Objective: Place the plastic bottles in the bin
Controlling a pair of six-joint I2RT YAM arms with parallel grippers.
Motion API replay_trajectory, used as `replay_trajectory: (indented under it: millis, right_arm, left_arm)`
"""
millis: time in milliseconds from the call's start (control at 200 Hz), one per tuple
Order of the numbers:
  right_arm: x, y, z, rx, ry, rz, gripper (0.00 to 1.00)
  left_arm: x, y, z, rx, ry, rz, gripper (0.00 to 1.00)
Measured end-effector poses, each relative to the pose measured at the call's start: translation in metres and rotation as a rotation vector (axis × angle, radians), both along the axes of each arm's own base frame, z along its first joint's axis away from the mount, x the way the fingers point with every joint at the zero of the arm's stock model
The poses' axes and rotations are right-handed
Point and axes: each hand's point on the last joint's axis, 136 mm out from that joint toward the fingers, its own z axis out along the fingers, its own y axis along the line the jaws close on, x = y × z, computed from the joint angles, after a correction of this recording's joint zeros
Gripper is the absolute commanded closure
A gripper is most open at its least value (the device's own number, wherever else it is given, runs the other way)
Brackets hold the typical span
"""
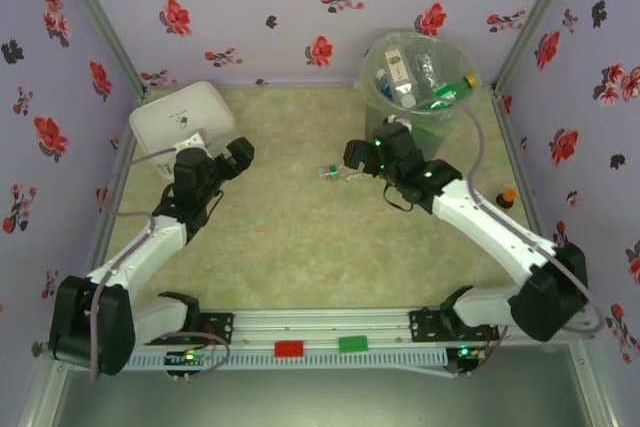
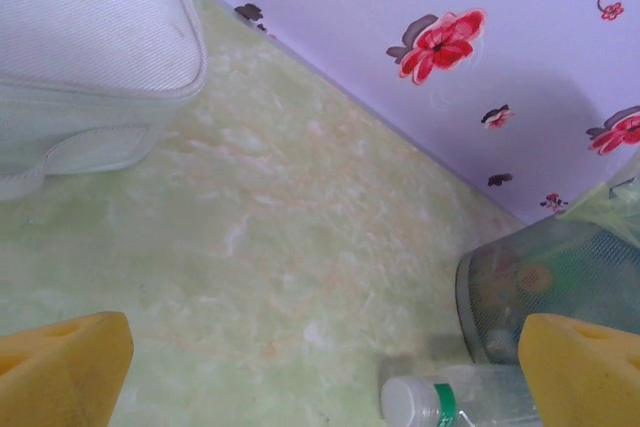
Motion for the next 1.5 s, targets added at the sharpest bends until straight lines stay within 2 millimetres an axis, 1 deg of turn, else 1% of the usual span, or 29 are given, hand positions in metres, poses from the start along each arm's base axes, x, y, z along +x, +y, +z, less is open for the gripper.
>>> replay_trajectory:
  millis: [80, 180, 305, 415, 580, 700, 825, 900, 975, 1155, 1220, 1340, 1440, 1500]
  right_arm:
    - [0.009, 0.013, -0.03, 0.045, 0.062, -0.05, 0.0]
    - [0.02, 0.028, -0.059, 0.097, 0.112, -0.116, 0.0]
    - [0.03, 0.034, -0.089, 0.131, 0.158, -0.213, 0.0]
    - [0.039, 0.032, -0.106, 0.157, 0.17, -0.307, 0.0]
    - [0.055, 0.026, -0.121, 0.197, 0.172, -0.437, 0.0]
    - [0.068, 0.019, -0.136, 0.234, 0.189, -0.528, 0.0]
    - [0.075, 0.011, -0.154, 0.23, 0.211, -0.584, 0.01]
    - [0.082, 0.011, -0.158, 0.229, 0.215, -0.602, 0.02]
    - [0.085, 0.014, -0.159, 0.237, 0.215, -0.606, 0.06]
    - [0.086, 0.017, -0.161, 0.252, 0.213, -0.609, 0.16]
    - [0.086, 0.02, -0.161, 0.254, 0.21, -0.604, 0.22]
    - [0.085, 0.024, -0.159, 0.24, 0.188, -0.583, 0.25]
    - [0.079, 0.023, -0.155, 0.21, 0.174, -0.55, 0.39]
    - [0.076, 0.021, -0.149, 0.194, 0.16, -0.524, 0.42]
  left_arm:
    - [-0.007, 0.003, -0.004, 0.0, 0.01, 0.003, 0.0]
    - [-0.013, 0.007, -0.006, -0.005, 0.006, 0.01, 0.0]
    - [-0.02, 0.012, -0.012, -0.014, 0.014, 0.021, 0.0]
    - [-0.026, 0.014, -0.02, -0.021, 0.03, 0.026, 0.0]
    - [-0.031, 0.017, -0.032, -0.023, 0.055, 0.035, 0.0]
    - [-0.031, 0.019, -0.032, -0.024, 0.054, 0.042, 0.0]
    - [-0.03, 0.02, -0.031, -0.026, 0.048, 0.045, 0.0]
    - [-0.029, 0.021, -0.03, -0.027, 0.044, 0.048, 0.0]
    - [-0.03, 0.022, -0.031, -0.027, 0.043, 0.049, 0.0]
    - [-0.03, 0.024, -0.034, -0.026, 0.049, 0.056, 0.0]
    - [-0.03, 0.025, -0.034, -0.026, 0.048, 0.058, 0.0]
    - [-0.03, 0.026, -0.034, -0.026, 0.049, 0.062, 0.0]
    - [-0.029, 0.026, -0.034, -0.026, 0.048, 0.063, 0.0]
    - [-0.029, 0.027, -0.034, -0.026, 0.049, 0.065, 0.0]
